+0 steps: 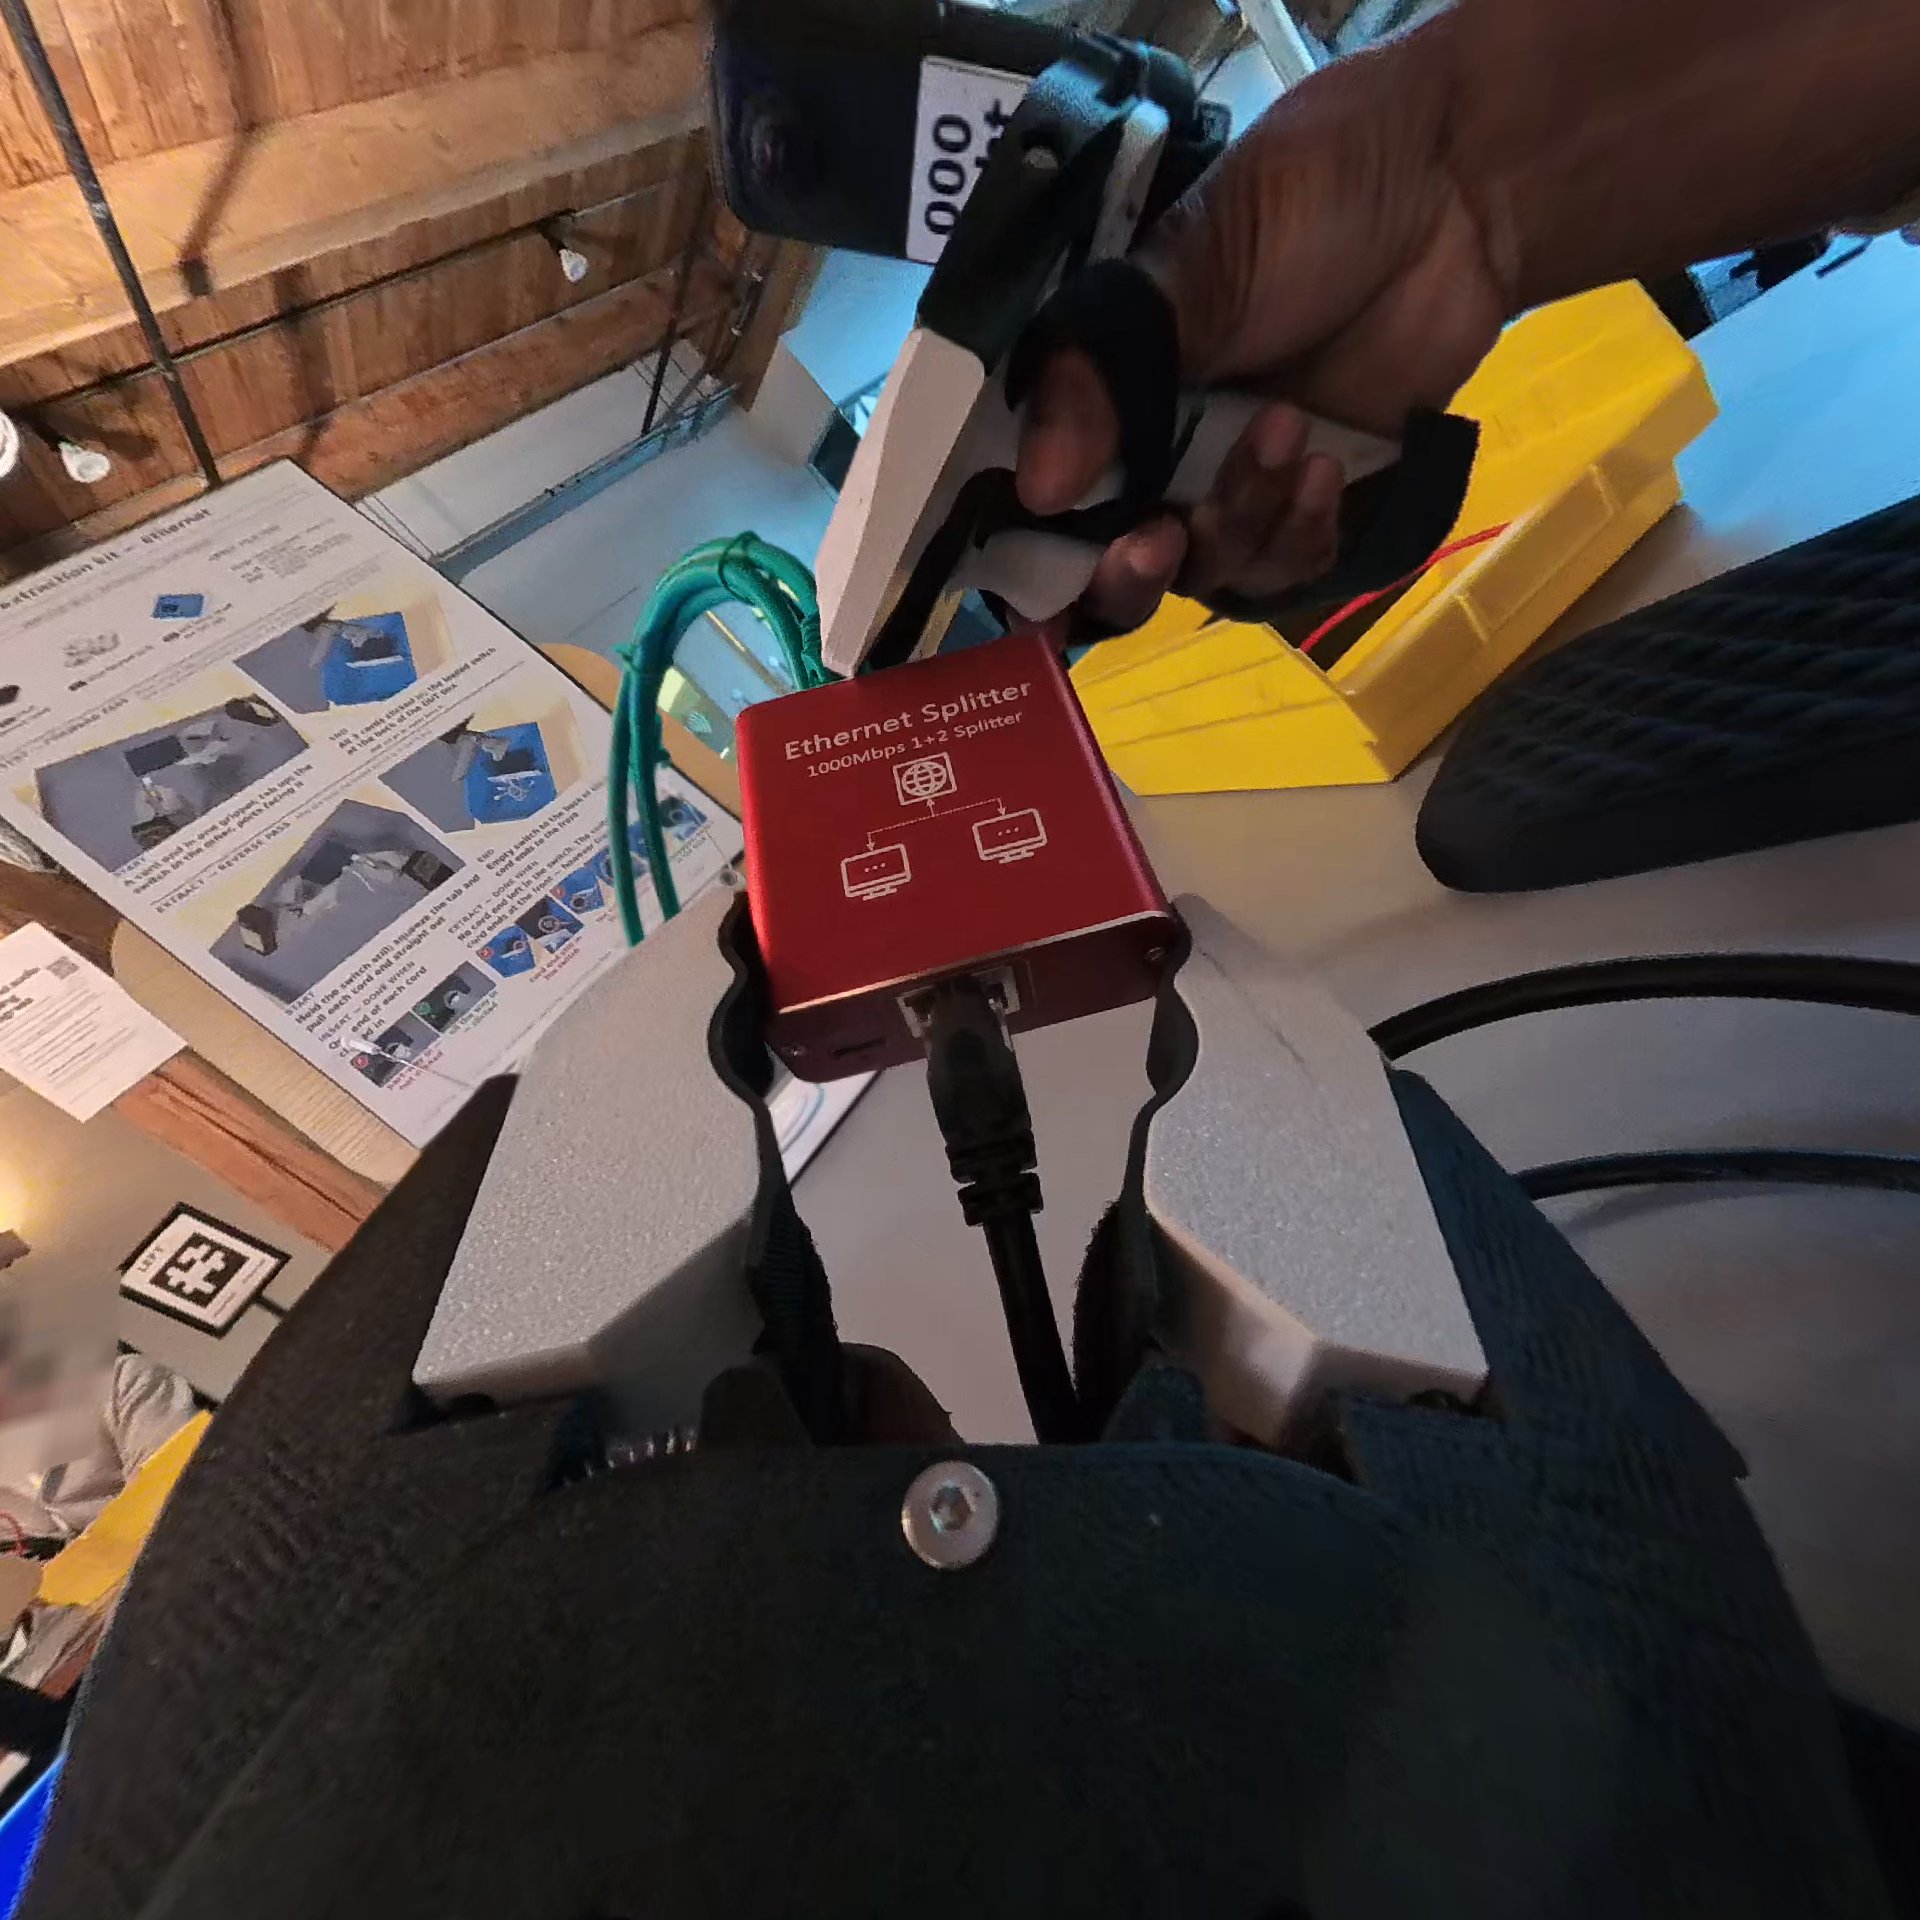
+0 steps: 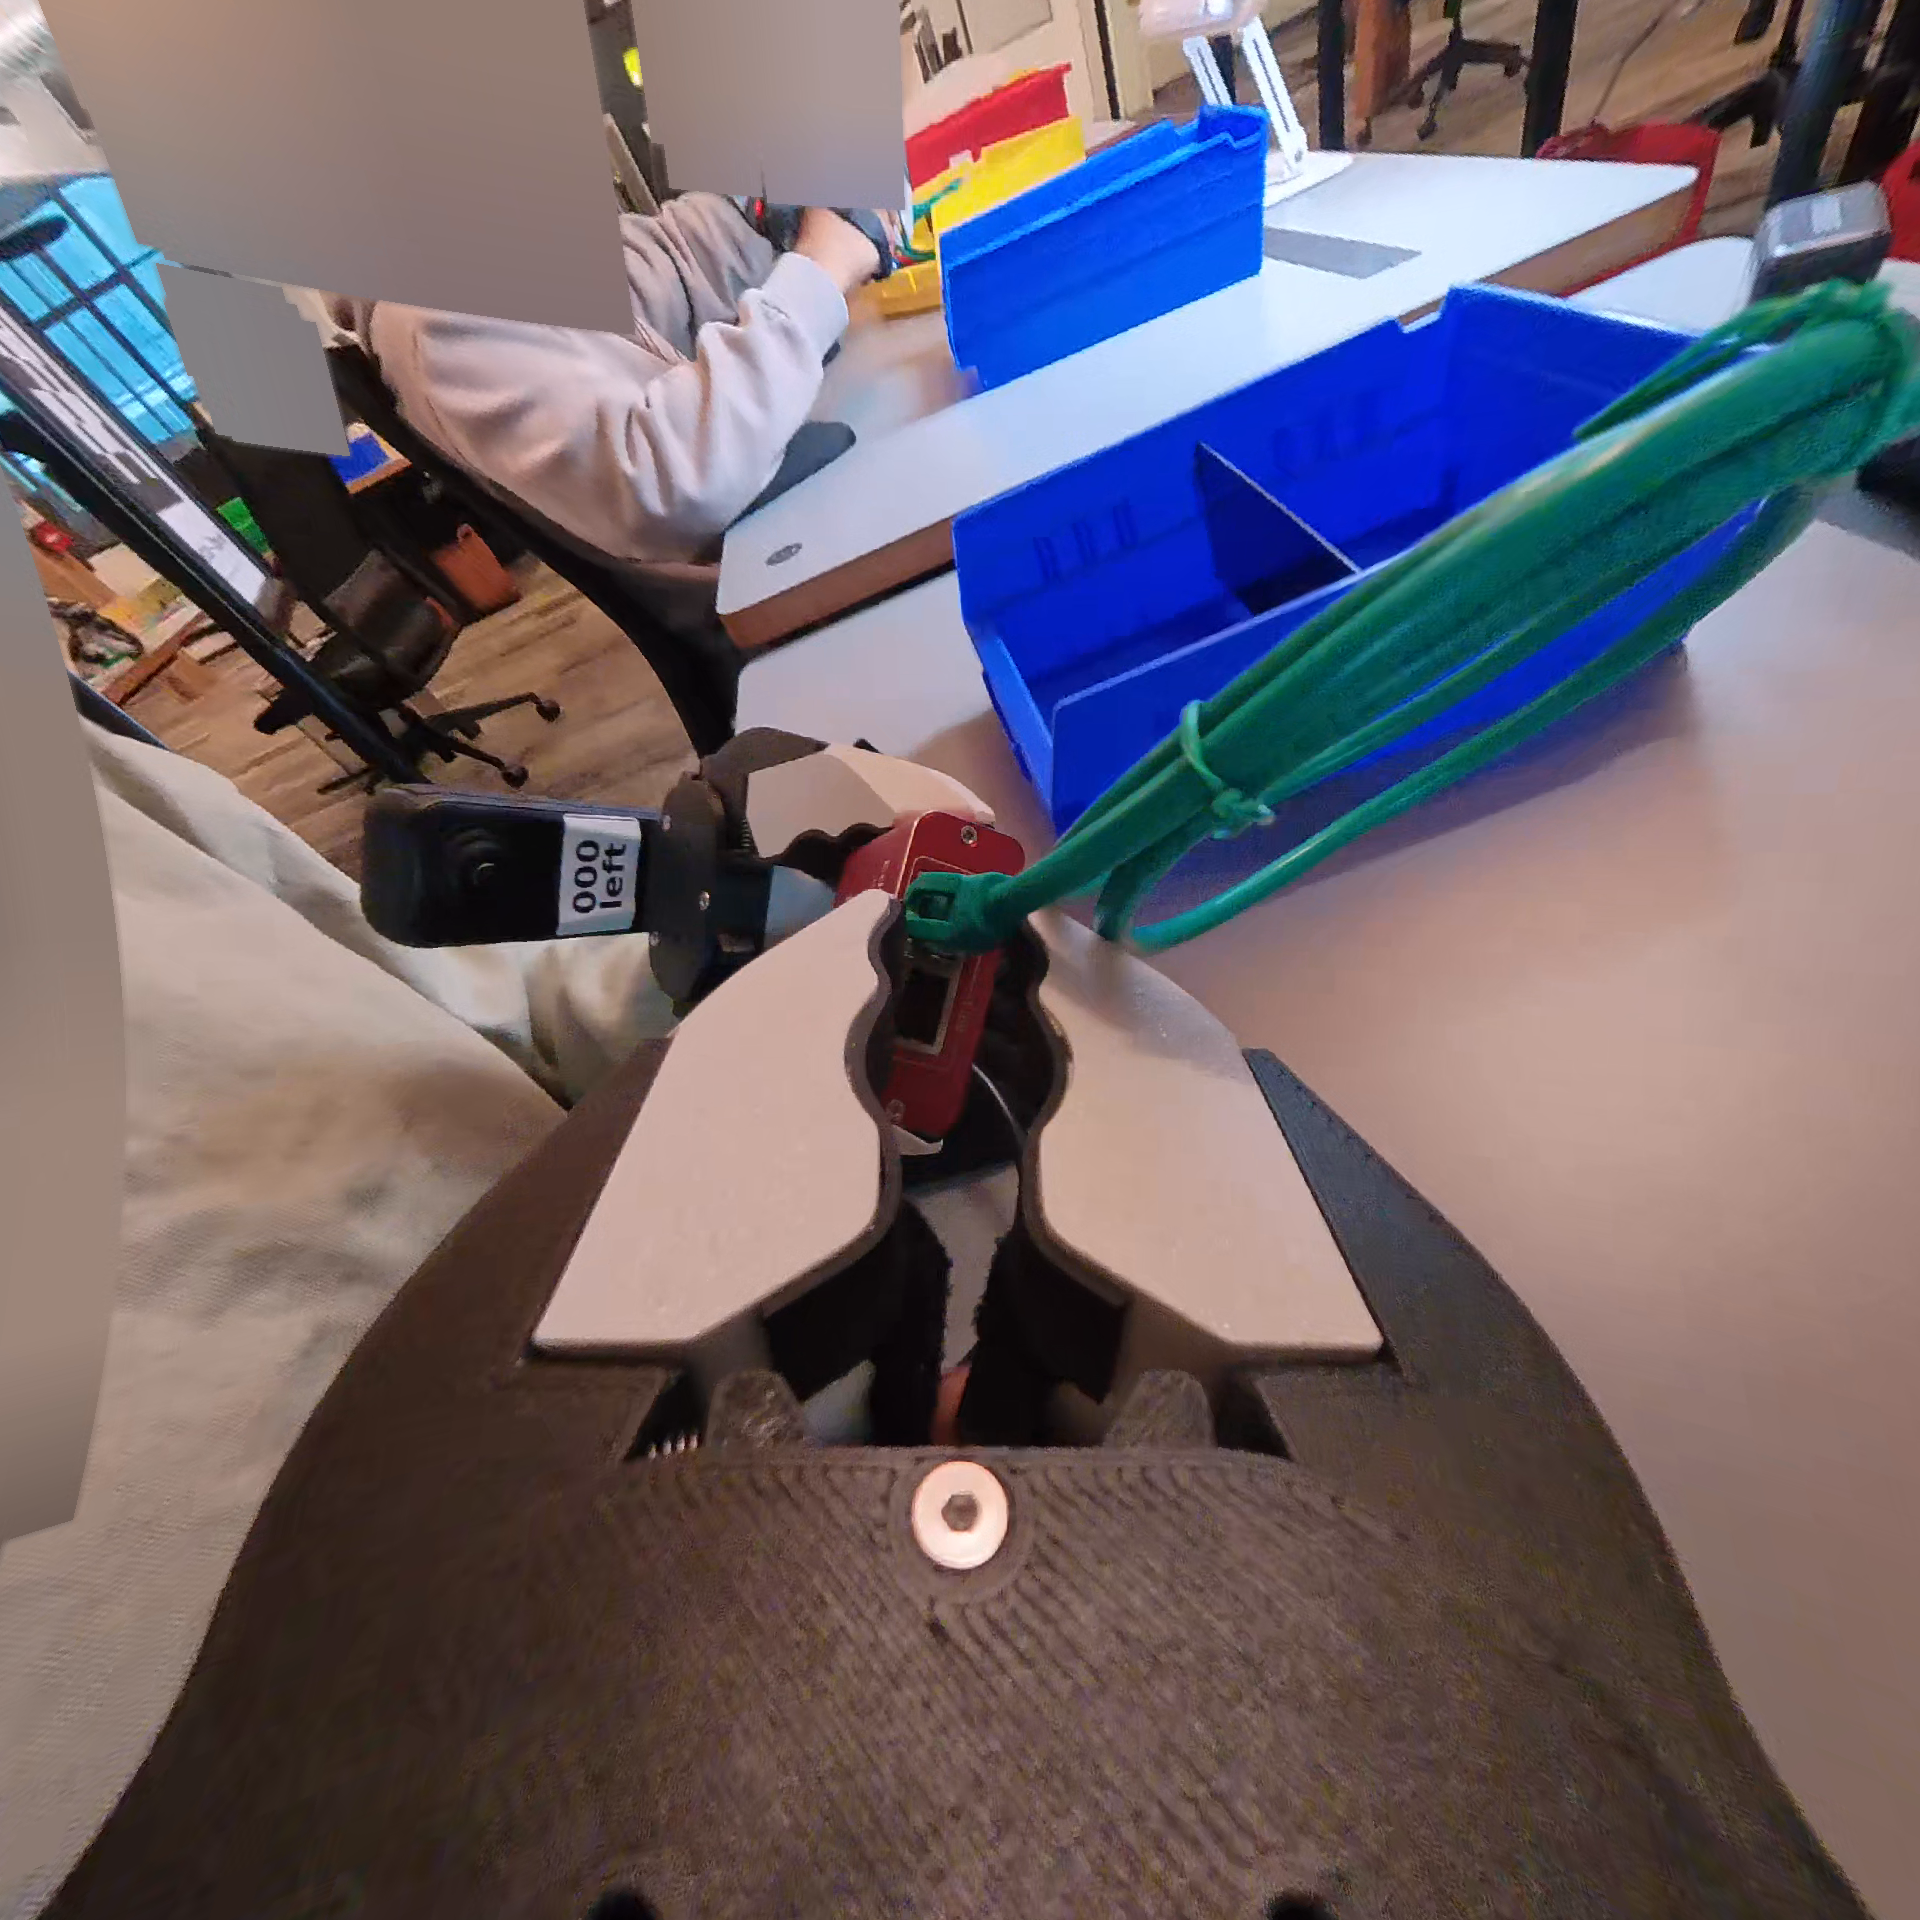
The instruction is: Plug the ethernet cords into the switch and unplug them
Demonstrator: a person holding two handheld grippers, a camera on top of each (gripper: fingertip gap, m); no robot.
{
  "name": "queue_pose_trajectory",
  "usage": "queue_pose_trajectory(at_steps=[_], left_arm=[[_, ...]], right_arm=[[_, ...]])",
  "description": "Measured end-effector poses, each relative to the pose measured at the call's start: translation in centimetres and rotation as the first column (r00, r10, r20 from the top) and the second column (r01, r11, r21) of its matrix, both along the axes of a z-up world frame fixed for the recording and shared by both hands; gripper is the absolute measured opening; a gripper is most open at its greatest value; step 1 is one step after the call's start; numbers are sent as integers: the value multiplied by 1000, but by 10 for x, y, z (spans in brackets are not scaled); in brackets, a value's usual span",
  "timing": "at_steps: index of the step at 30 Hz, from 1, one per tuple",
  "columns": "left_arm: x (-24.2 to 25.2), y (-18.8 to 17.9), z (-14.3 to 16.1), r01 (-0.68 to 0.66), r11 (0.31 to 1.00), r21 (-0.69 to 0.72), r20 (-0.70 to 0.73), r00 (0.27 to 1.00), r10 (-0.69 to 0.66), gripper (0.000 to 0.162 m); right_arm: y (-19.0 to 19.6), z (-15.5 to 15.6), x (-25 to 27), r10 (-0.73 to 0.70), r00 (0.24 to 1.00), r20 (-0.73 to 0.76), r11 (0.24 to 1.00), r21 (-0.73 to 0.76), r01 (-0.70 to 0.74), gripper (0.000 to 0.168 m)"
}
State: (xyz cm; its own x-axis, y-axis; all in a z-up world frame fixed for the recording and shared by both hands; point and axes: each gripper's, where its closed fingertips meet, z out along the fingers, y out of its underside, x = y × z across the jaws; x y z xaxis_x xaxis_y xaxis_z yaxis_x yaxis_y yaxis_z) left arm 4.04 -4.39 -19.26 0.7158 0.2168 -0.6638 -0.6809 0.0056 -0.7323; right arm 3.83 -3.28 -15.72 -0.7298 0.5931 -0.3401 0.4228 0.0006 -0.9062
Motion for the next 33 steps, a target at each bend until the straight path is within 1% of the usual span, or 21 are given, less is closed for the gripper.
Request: queue_pose_trajectory(at_steps=[3,6,10,14,17,20,22,25,26,29,31,33], left_arm=[[-3,0,-4,-37,999,-22,-39,999,36,71],[-4,1,-7,-89,995,-45,-111,990,84,71],[-7,3,-10,-139,988,-64,-171,977,126,71],[-7,4,-10,-147,987,-65,-176,975,134,72],[-5,4,-5,-133,990,-37,-158,979,126,72],[-5,4,-5,-142,989,-37,-166,977,134,72],[-4,5,-7,-122,991,-46,-132,985,115,72],[-2,7,-6,-67,997,-42,-61,996,64,72],[-2,7,-7,-52,998,-44,-38,998,50,72],[-2,6,-5,-37,999,-26,-15,999,36,72],[-1,6,-3,-26,1000,-17,2,1000,26,72],[0,6,-1,-37,999,-3,-15,999,36,72]], right_arm=[[0,-2,0,-14,1000,-18,1000,18,15,19],[3,-6,1,-34,999,-30,998,45,36,19],[7,-10,2,-91,993,-80,989,113,100,19],[8,-9,3,-153,978,-143,981,100,168,20],[7,-1,4,-212,961,-176,977,-28,210,18],[8,1,3,-273,948,-163,953,-179,244,16],[9,0,3,-308,934,-183,937,-230,264,16],[9,3,4,-335,913,-232,928,-252,276,16],[9,3,4,-341,902,-263,930,-233,284,16],[6,6,6,-322,874,-364,946,-110,303,17],[5,9,7,-318,865,-388,948,-101,303,17],[4,12,8,-327,862,-388,945,-143,294,16]])
